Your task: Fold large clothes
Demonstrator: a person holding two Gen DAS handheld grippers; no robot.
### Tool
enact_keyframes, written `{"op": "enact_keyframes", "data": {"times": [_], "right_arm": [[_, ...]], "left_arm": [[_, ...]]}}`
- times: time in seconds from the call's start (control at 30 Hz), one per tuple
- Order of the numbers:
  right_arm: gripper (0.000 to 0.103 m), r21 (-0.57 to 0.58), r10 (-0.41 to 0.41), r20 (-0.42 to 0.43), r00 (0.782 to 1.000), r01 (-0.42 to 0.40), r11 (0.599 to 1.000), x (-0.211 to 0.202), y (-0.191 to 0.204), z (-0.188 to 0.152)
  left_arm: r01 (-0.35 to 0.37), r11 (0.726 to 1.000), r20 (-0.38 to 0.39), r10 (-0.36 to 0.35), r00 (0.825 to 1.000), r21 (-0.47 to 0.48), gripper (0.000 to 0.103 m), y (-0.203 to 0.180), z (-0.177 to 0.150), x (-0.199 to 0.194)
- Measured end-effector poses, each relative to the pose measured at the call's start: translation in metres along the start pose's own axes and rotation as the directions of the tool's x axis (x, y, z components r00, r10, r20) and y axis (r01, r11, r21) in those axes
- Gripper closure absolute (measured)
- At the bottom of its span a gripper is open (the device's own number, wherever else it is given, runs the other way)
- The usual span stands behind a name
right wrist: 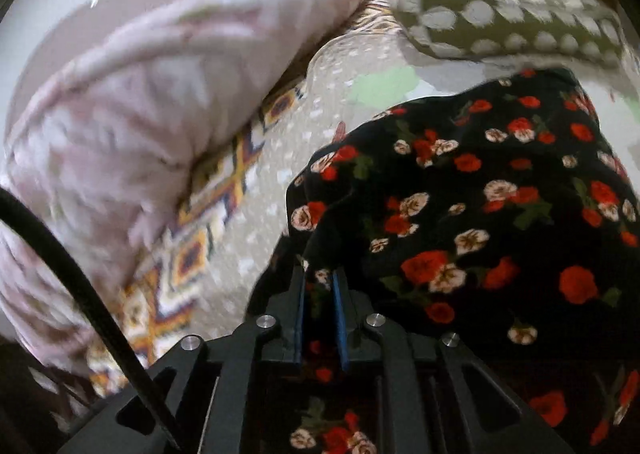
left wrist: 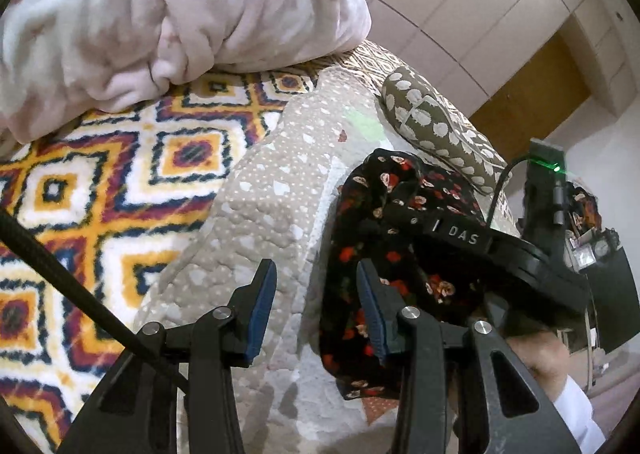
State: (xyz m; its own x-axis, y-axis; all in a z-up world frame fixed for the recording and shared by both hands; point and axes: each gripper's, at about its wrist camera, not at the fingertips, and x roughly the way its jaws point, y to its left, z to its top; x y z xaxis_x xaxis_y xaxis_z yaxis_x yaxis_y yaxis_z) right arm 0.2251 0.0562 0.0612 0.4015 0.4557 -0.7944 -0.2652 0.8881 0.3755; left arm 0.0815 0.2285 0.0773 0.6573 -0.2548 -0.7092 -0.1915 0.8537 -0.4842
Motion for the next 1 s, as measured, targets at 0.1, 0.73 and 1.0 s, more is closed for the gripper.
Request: {"op": "enact_keyframes", "data": {"times": [0.1, 0.73, 1.0], "right_arm": [[0.078, -0.036, 0.012, 0.003, 1.0, -0.012, 0.999, -0.02, 0.004, 0.005], [0.094, -0.126, -0.081, 0.041, 0.996, 0.086, 0.988, -0.139, -0.095, -0.095], [0.103, -0.132, -0.206, 0.016, 0.979, 0.206, 0.97, -0.126, -0.123, -0.094]], "left_arm": [[-0.004, 1.0, -0.008, 0.005, 1.0, 0.025, 0.061, -0.013, 0.0, 0.004], [-0.089, 0.976, -0.152, 0.12, 0.981, 0.199, 0.07, -0.078, -0.053, 0.061], [-0.093, 0.968, -0.152, 0.131, 0.98, 0.234, 0.071, -0.089, -0.053, 0.043]]}}
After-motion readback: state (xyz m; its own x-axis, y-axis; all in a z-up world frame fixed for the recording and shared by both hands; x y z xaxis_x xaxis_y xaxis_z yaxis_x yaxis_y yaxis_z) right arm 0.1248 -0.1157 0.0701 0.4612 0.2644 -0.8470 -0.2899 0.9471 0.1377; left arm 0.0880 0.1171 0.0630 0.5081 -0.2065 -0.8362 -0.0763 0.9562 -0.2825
